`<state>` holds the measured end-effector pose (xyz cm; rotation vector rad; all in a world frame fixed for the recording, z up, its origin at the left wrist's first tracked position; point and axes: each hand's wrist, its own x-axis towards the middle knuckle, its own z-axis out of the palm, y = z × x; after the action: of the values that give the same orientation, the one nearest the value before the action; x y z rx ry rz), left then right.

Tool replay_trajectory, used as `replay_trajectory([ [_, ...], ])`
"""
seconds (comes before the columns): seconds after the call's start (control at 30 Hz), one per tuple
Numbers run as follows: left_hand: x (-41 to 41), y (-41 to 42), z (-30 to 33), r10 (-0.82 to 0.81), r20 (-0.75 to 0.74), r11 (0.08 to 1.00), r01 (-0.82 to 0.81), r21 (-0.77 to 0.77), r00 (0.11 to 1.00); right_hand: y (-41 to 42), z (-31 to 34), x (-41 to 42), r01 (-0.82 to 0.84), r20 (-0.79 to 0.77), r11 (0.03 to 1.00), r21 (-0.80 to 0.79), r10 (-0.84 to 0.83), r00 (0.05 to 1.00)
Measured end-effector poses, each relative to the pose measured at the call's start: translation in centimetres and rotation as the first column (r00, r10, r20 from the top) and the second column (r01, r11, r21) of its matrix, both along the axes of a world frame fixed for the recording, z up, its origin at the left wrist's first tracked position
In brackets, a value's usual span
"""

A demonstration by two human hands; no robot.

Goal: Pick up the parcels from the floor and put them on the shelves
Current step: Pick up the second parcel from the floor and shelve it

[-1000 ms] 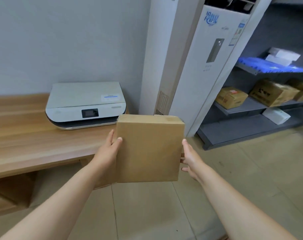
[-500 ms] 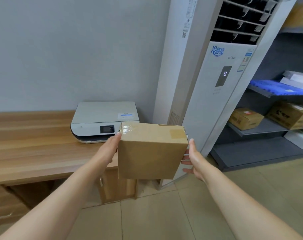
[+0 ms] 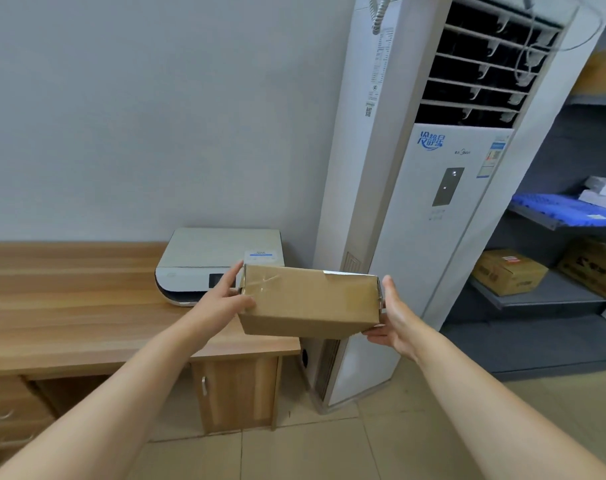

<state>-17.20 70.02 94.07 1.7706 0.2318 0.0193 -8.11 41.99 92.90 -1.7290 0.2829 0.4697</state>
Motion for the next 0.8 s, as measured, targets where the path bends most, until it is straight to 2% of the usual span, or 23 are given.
replay_trajectory([
  [0.27,-1.5,-0.8,1.0,-0.083,0.119,0.994,0.073,0.086,0.989,-0.3,1.0,0.3,-0.032,-0.006,0.999,-0.024,0.032,0.999],
  [0.53,-2.1,-0.9,1.4,0.037,0.201,0.997,-0.049,0.054,0.979,0.1,1.2,-0.2,-0.101,-0.004,0.993,-0.056,0.101,0.995],
  [0.7,-1.6,-0.4,0.5,0.033,0.126,0.998,-0.040,0.054,0.991,0.1,1.3,-0.3,-0.100,0.127,0.992,0.078,0.090,0.988],
  [0.8,-1.0,-0.1,-0.3,0.034,0.116,0.981,-0.056,0.188,0.993,-0.2,2.5,-0.1,-0.059,0.184,0.969,0.241,0.014,0.983],
])
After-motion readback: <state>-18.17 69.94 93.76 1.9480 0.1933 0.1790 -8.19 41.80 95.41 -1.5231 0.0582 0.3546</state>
